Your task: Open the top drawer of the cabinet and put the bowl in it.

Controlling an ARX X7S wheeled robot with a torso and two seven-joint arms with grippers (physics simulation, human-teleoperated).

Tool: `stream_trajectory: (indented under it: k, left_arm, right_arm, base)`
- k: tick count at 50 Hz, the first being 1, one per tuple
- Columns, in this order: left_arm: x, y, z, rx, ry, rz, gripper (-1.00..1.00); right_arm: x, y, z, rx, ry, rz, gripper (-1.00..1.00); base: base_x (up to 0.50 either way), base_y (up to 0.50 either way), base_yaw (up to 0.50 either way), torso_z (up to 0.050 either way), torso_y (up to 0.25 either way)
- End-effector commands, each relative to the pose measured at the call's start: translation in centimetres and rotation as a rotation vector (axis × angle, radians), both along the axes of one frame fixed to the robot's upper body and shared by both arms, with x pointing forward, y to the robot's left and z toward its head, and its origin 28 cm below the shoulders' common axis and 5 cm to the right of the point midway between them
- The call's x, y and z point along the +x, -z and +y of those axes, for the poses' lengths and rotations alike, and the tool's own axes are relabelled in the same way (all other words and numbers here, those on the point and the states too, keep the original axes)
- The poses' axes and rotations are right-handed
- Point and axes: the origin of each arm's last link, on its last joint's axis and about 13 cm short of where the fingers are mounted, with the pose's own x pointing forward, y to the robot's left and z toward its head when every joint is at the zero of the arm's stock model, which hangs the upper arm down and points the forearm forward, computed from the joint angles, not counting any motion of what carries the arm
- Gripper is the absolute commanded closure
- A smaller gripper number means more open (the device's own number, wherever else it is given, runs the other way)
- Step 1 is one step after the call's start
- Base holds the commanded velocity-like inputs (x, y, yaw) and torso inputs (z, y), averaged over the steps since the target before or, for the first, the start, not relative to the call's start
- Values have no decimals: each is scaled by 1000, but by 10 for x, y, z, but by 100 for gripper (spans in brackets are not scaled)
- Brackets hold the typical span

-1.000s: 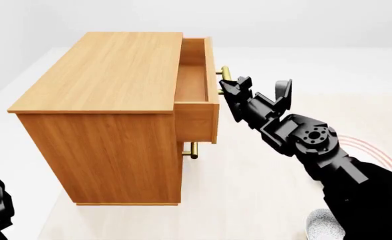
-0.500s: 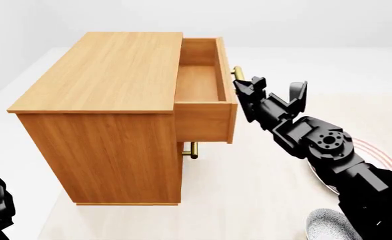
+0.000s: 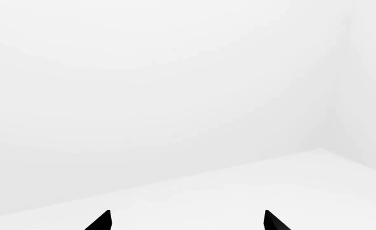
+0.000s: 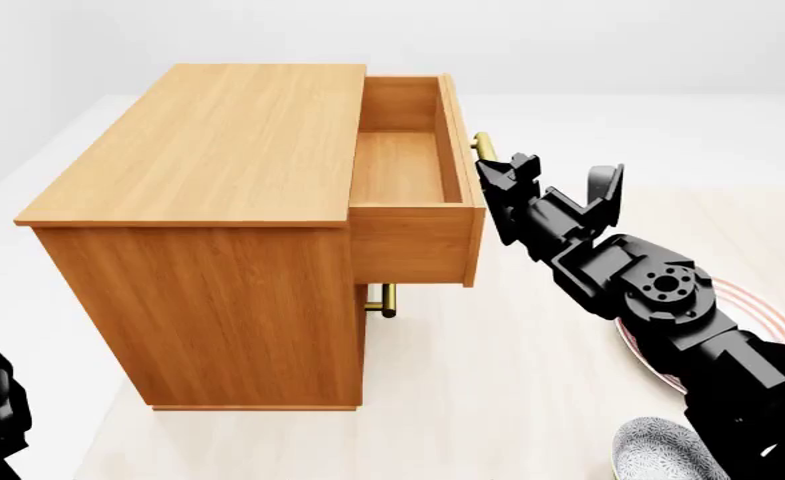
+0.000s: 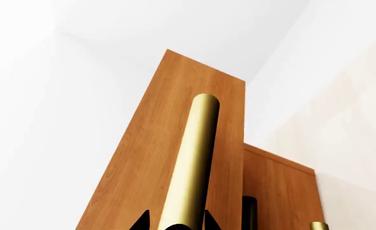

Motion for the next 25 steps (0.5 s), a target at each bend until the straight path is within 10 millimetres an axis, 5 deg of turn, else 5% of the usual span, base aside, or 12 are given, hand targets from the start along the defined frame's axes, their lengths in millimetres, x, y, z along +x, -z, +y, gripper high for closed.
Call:
stream_trajectory:
  k: [1,13,14,25]
  left_arm:
    - [0,0,0,2,1,0,-100]
    - [0,0,-1,2,3,1,-100]
    - [0,0,-1,2,3,1,-100]
    - [1,0,-1,5,2,1,-100]
  right_arm:
    - [9,-22,-20,74,110,-72,100]
    - [9,-22,-17,56,76,-87,100]
    - [8,-22,-16,52,68,-86,-100]
    - [10,-14,-15,56,41,-27,-100]
  base:
    - [15,0,0,0,10]
    - [3,0,0,0,1]
    - [14,0,0,0,0]
    - [0,0,0,0,0]
